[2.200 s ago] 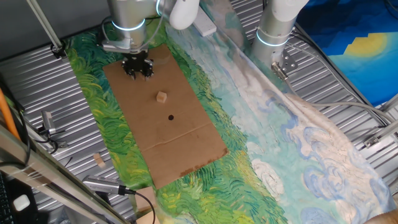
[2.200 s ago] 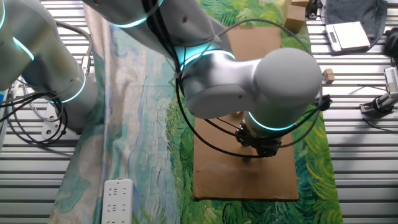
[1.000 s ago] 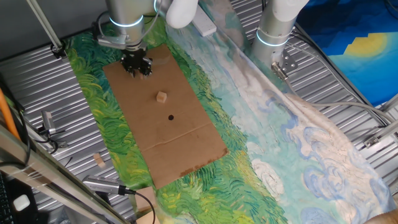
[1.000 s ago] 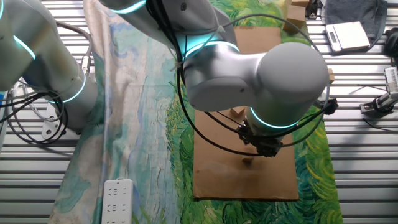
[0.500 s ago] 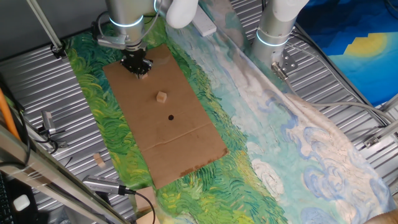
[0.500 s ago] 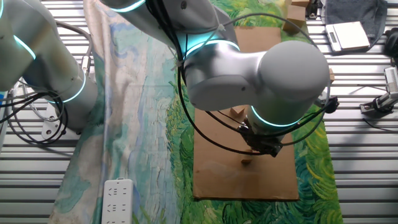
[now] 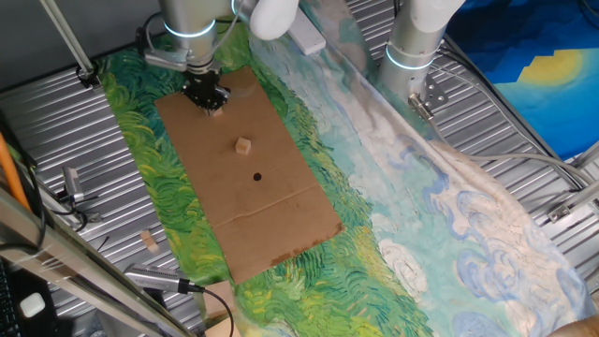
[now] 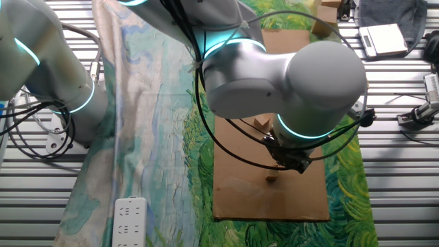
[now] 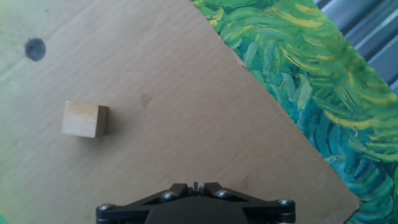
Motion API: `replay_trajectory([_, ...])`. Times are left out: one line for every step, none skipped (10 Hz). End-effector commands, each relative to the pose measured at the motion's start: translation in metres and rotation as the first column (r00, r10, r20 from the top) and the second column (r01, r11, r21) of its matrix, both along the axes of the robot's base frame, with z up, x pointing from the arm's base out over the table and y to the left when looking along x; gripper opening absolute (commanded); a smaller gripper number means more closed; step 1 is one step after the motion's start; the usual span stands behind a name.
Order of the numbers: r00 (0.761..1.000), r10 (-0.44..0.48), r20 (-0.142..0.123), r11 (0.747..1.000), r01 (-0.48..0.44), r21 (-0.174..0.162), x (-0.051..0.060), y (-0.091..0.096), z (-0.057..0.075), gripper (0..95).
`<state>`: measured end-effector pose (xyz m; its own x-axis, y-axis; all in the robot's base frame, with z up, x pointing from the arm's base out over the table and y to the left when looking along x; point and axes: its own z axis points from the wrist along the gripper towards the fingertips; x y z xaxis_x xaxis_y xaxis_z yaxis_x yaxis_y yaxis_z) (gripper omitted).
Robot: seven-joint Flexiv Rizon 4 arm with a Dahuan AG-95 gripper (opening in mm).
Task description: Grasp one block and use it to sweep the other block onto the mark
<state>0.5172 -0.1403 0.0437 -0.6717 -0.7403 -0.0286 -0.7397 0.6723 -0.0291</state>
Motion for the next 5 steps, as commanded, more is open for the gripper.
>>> replay_trajectory([1.000, -0.020, -0.002, 1.000, 0.020, -0.008, -0.0014, -0.0005, 0.0016, 0.0])
replay_trajectory([0.999, -0.039, -0.002, 0.999, 0.039, -0.004, -0.0014, -0.0005, 0.0016, 0.0])
replay_trajectory([0.999, -0.055, 0.000, 0.999, 0.055, -0.002, -0.0014, -0.0005, 0.0016, 0.0])
replay_trajectory([0.997, -0.072, 0.001, 0.997, 0.072, -0.003, -0.0014, -0.0005, 0.0016, 0.0])
replay_trajectory([0.996, -0.092, 0.001, 0.996, 0.092, 0.000, -0.0014, -0.0005, 0.0016, 0.0])
